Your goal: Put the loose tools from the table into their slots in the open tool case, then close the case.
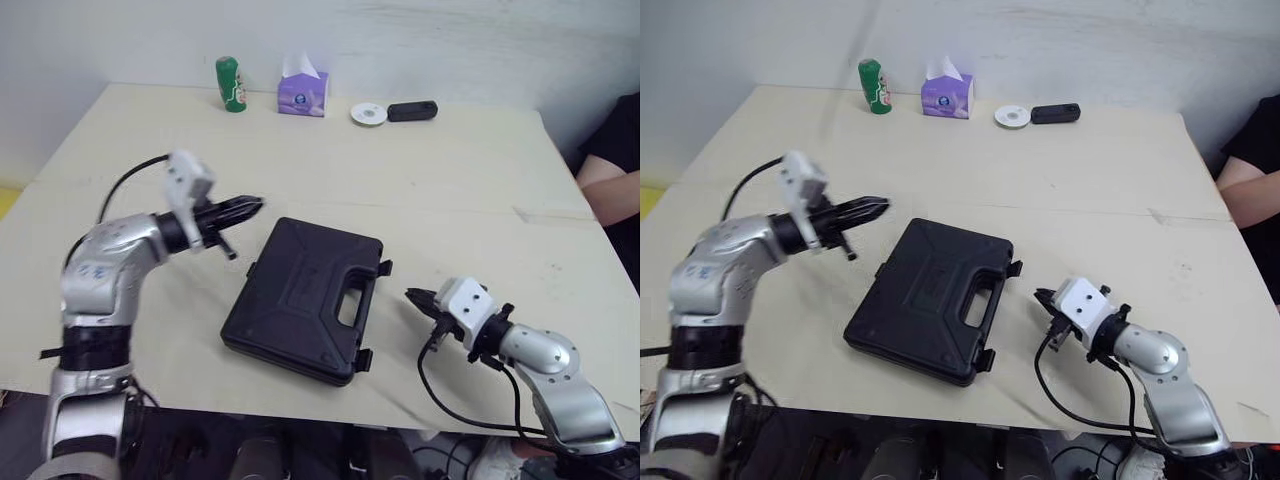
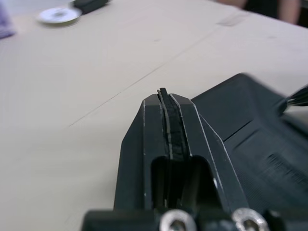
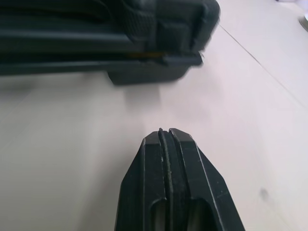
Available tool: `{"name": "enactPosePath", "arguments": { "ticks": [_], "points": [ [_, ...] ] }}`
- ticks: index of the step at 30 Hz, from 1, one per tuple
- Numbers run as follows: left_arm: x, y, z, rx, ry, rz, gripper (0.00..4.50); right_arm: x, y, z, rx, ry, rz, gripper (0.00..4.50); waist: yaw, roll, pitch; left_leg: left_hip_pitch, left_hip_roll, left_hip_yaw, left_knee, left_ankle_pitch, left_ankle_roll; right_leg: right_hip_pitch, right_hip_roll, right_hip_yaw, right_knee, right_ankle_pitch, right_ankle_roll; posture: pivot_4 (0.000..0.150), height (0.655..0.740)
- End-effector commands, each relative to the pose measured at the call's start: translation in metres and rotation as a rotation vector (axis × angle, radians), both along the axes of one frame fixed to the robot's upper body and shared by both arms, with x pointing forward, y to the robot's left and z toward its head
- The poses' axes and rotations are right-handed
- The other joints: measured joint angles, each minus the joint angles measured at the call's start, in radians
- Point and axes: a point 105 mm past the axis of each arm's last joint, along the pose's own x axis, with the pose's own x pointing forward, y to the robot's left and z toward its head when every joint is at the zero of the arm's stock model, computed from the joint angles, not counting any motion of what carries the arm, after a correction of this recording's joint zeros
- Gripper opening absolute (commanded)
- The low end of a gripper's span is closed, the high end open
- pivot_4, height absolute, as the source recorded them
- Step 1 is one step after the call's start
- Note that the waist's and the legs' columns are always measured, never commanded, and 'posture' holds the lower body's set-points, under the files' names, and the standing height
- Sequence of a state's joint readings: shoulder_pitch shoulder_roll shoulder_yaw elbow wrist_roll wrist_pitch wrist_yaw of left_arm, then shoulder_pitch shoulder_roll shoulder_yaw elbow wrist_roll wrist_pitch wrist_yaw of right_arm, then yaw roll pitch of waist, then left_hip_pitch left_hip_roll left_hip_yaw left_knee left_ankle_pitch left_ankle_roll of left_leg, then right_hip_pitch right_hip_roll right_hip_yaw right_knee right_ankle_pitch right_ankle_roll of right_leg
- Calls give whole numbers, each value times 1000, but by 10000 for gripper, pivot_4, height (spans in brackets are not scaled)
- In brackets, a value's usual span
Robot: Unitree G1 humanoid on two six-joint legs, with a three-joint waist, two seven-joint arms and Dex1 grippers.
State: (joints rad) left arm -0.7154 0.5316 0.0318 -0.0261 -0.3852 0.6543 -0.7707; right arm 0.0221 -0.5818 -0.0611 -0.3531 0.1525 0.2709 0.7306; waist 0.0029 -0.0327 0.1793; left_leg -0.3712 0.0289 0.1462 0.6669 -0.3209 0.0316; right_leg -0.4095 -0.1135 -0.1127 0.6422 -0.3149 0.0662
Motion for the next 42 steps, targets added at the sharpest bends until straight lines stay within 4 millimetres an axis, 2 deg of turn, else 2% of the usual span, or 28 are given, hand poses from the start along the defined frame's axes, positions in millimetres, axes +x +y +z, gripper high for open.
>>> {"name": "enactPosePath", "arguments": {
  "ticks": [1,4,6,10,13,17,23,26,30,34,42],
  "points": [
    [6,-23,4,51,-27,-21,1027,-4,-2,18,79,5,23,0,-6,1,1,0,0,0,0,0,0,0,0,0,0,0,0,1500,7400],
    [5,-58,-6,117,-34,-133,1027,-5,-7,15,40,12,23,0,-9,3,2,2,1,2,0,1,-1,-1,2,2,-1,0,0,1500,7400],
    [7,-75,-24,206,17,-189,1027,-5,-9,12,49,35,17,0,-5,3,2,2,1,1,0,2,-1,-1,2,2,0,0,0,1500,7400],
    [5,-88,-50,303,58,-262,1027,-2,-2,7,68,43,19,0,-7,4,3,1,1,1,0,2,-2,-1,3,2,-1,0,-1,1500,7400],
    [5,-96,-59,313,85,-286,1027,-2,6,7,93,54,41,0,-3,5,3,1,1,1,0,2,-1,-1,2,2,-1,0,-1,1500,7400],
    [-5,-103,-79,390,132,-355,1027,-3,11,6,79,51,56,0,-2,5,3,1,1,0,1,2,0,-1,1,2,-1,0,-1,1500,7400],
    [-2,-93,-118,509,173,-290,1027,6,13,8,70,-8,22,0,-2,5,2,3,1,0,1,2,0,1,1,1,-1,0,-1,1500,7400],
    [1,-88,-129,568,157,-260,1027,11,13,10,66,-23,12,0,-3,4,-2,4,1,0,1,2,0,3,1,1,-1,0,-1,1500,7400],
    [7,-78,-136,687,83,-239,1027,16,12,7,43,-26,8,0,-3,4,-14,6,1,-1,0,1,0,5,1,1,-3,0,-1,1500,7400],
    [-2,-80,-142,633,157,-254,1027,27,16,4,21,-26,25,0,-7,5,-17,18,2,-1,-3,-2,0,18,1,1,-7,-1,-1,1500,7400],
    [-7,-68,-148,608,230,-230,1027,41,31,1,45,-36,64,0,-7,7,-21,19,3,-1,-3,-4,0,18,1,1,-7,-1,-1,1500,7400]
  ]
}}
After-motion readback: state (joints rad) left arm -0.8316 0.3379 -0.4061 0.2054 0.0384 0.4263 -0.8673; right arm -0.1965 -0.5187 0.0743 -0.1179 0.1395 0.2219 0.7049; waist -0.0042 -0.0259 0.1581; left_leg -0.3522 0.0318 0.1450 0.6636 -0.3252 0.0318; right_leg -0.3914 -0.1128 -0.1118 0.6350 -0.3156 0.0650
